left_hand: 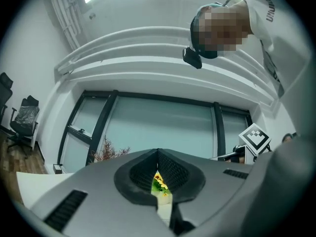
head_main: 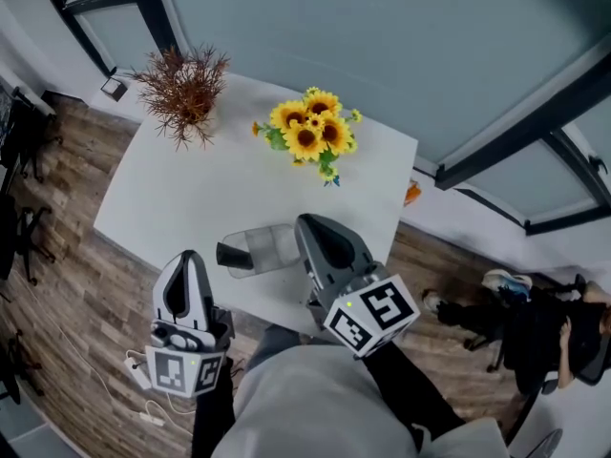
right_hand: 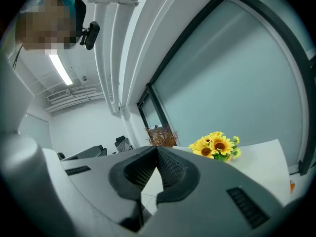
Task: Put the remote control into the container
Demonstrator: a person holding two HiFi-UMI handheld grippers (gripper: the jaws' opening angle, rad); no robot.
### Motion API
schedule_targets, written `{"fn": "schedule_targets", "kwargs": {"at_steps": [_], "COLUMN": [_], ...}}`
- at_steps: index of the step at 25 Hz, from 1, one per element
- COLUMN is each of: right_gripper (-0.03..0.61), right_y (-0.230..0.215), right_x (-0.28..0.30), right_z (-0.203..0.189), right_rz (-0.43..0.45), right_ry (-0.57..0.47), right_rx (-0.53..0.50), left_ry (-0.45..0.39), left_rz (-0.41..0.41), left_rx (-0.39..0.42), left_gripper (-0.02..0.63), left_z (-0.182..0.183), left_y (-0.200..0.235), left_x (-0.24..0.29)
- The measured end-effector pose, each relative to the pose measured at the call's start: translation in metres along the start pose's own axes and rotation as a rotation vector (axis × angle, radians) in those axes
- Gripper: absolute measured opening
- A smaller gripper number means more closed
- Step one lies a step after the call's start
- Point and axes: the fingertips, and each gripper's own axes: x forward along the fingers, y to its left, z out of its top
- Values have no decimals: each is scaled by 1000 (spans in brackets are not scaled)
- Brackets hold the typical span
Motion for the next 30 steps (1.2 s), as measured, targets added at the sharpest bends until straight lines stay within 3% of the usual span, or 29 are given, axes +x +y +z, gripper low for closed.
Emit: {"fn": "schedule_targets", "kwargs": {"at_steps": [12, 30], "right_gripper": [5, 5], "right_y": [25, 23], "right_x": [-7, -9], "right_z": [7, 1], "right_rz": [73, 53], "right_ry": [-12, 13], "right_rx": [-38, -66], "left_ry": [4, 19], "left_rz": [35, 57], "left_rx": [-15, -37], "left_gripper": [8, 8], "left_z": [2, -1], "left_y": [-7, 1], "left_x": [-16, -21]}}
